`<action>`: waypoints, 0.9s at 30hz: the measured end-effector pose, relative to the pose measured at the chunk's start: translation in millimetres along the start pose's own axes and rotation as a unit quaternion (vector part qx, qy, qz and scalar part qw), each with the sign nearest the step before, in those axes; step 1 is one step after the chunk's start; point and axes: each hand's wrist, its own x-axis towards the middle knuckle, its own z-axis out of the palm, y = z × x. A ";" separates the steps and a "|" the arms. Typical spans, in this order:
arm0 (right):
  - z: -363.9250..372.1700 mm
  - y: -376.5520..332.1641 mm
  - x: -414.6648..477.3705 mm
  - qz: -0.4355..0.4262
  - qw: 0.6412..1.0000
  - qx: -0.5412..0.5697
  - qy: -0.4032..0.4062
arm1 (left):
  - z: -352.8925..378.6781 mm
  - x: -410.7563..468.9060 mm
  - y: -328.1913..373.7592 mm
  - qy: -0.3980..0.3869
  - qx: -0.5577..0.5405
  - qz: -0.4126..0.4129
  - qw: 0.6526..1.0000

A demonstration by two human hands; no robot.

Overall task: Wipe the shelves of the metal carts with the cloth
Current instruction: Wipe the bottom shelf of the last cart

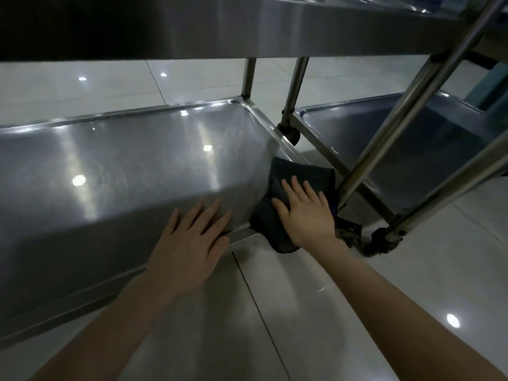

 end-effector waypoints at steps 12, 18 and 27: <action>-21.6 20.3 115.2 0.077 0.993 0.087 -0.036 | -9.6 11.6 -12.7 -0.036 -0.023 0.003 0.999; -5.9 32.4 77.0 0.036 0.998 0.021 -0.042 | -5.0 28.6 -26.3 -0.038 0.000 -0.025 0.999; -15.2 -15.0 187.4 0.005 0.998 0.033 -0.060 | -2.0 27.5 -29.9 -0.027 -0.005 -0.017 0.999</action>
